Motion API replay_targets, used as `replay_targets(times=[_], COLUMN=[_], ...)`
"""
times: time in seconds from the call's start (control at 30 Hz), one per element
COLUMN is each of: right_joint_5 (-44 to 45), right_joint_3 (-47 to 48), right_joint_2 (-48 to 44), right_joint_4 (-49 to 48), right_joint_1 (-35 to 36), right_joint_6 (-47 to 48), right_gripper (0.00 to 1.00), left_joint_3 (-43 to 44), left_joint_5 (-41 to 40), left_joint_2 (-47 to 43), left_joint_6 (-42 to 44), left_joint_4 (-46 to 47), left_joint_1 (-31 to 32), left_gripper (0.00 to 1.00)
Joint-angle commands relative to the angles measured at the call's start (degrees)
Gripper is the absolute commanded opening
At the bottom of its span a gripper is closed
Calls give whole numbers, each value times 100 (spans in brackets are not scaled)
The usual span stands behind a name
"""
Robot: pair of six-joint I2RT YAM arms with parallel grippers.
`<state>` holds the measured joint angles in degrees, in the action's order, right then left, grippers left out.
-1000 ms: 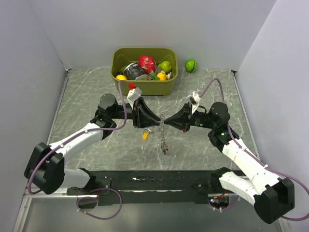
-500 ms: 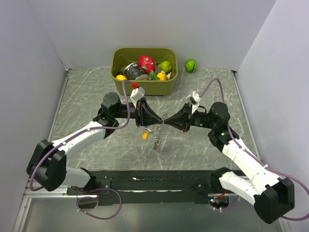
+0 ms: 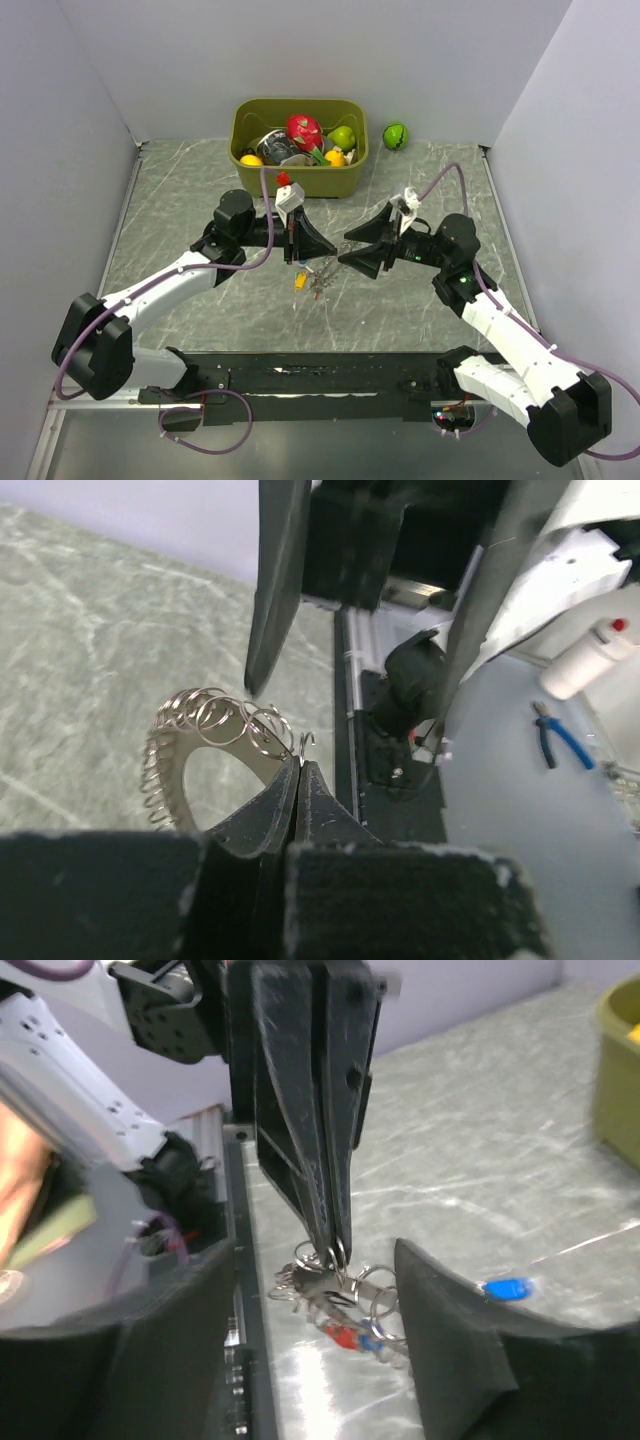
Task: Put the keys on the keyring
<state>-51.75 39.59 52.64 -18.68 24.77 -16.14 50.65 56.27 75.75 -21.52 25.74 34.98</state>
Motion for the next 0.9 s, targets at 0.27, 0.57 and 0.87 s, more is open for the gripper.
replay_targets(times=[0.27, 0.57, 0.87], right_joint_5=[542, 657, 657], right_joint_3=[-48, -48, 83], right_joint_2=[-588, -676, -527], right_joint_4=[-101, 92, 294], right_joint_1=[-25, -87, -122], right_joint_6=[322, 410, 533], right_gripper=[99, 99, 99], left_joint_3=[208, -134, -179], left_joint_5=[-582, -1136, -1390], left_joint_2=[-464, -999, -1351], left_joint_6=[912, 1519, 2529], left_joint_4=[-719, -579, -1122], left_joint_1=[70, 158, 430], left_gripper=[1, 1, 1])
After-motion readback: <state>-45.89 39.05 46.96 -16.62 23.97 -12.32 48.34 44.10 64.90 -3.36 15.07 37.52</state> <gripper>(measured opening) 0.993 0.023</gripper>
